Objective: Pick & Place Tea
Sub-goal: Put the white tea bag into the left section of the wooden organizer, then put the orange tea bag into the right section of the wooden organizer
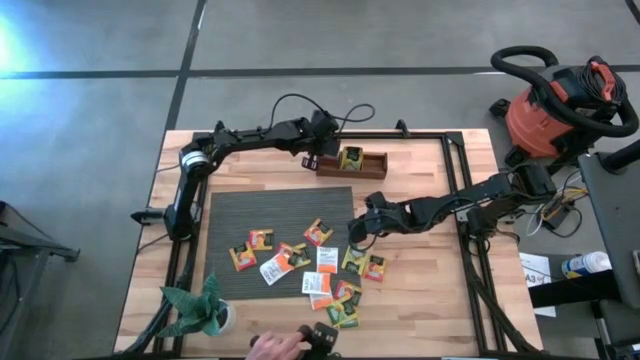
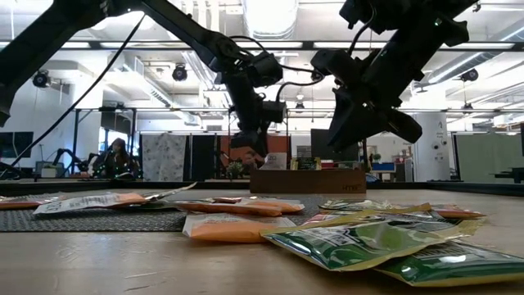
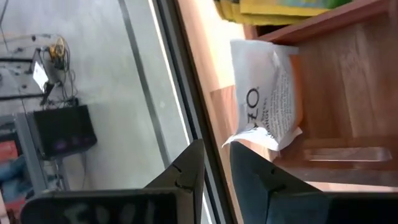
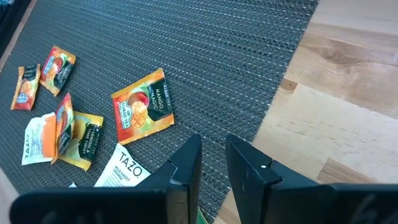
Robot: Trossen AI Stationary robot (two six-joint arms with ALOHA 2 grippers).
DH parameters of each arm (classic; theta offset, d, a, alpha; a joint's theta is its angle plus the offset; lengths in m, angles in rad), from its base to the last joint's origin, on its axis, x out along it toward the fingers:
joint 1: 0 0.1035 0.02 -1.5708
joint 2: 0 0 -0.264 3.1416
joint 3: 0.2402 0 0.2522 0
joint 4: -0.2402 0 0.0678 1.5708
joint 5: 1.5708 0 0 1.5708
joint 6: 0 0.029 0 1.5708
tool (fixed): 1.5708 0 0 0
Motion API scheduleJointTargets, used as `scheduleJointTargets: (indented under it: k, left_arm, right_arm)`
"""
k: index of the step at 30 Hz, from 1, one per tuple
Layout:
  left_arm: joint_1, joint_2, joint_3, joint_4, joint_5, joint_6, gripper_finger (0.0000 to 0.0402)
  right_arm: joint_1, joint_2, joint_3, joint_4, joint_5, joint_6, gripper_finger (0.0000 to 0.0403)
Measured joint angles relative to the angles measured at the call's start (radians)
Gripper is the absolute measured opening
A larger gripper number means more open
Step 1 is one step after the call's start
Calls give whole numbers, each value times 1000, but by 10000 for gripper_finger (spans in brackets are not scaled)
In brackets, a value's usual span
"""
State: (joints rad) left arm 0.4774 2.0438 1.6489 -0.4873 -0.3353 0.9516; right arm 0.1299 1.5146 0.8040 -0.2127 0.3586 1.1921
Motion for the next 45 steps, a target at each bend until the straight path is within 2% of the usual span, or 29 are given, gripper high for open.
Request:
scheduleJointTargets:
  k: [3,9,12,16,19,23,25,27,29,37,45]
  left_arm:
    - [0,0,0,0,-19,-20,73]
    - [-15,-3,0,-4,-162,-62,73]
    - [-22,-25,0,-49,-148,-137,73]
    - [-34,-88,0,-196,2,-312,73]
    - [-34,-147,-3,-349,231,-468,73]
    - [-41,-220,-60,-438,588,-632,73]
    - [-59,-255,-109,-434,709,-685,73]
    - [-87,-293,-173,-439,780,-701,73]
    - [-122,-331,-242,-429,809,-711,73]
    - [-301,-445,-556,-298,815,-778,70]
    - [-381,-477,-691,-259,805,-902,69]
  right_arm:
    - [0,0,-1,0,0,0,72]
    - [0,0,-2,0,0,1,72]
    - [0,0,-2,0,0,1,72]
    - [0,0,-2,0,0,0,72]
    - [0,0,-2,1,-1,1,72]
    - [0,0,-2,3,-10,1,72]
    - [-3,0,-2,7,-27,-7,72]
    - [-7,0,-2,10,-51,-16,72]
    - [-11,0,-2,11,-72,-18,72]
    - [-16,0,-2,70,-136,-17,73]
    - [-16,0,-1,126,-162,-4,73]
